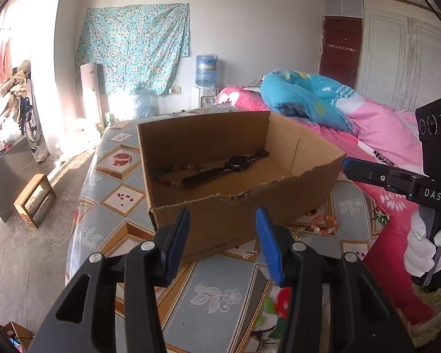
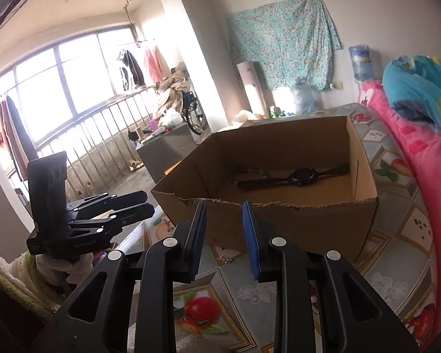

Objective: Organize jewelry
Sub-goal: 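Withdraw the right tool from the box toward the small gold charm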

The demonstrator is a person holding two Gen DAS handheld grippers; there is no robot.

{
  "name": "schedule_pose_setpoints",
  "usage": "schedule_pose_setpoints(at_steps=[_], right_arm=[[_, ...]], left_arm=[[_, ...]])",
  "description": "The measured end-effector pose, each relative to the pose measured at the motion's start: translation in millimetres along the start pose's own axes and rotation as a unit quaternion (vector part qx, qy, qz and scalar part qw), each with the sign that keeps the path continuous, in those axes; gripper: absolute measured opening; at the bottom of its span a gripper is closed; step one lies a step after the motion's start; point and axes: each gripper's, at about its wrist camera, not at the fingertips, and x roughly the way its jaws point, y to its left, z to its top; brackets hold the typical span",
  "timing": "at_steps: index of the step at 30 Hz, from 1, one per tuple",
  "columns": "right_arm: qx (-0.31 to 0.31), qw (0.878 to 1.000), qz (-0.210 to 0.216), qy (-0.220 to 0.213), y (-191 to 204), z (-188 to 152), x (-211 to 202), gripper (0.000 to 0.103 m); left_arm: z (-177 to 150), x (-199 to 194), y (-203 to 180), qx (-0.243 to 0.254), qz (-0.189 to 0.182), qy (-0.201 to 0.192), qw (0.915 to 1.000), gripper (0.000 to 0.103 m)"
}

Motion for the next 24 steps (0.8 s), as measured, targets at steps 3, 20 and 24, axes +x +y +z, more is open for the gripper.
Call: schedule_pose_setpoints(at_steps=[3,20,24], right_arm=[[0.022,0.999,-0.002,0.043,1,-20,22,0.025],[0.101,0.985,-0.023,0.140,-18,-44,83,0.025],[0.102,0.984,-0.019,0.143,-15,-42,85,0.025]], left_arm=[[-18,23,-12,0.006,-0.009,0.033,0.9994,0.046],[-39,111,-60,0.151,-0.016,0.101,0.9832,0.010],[-39,122,-63,0.164,-0.007,0.115,0.9797,0.006]])
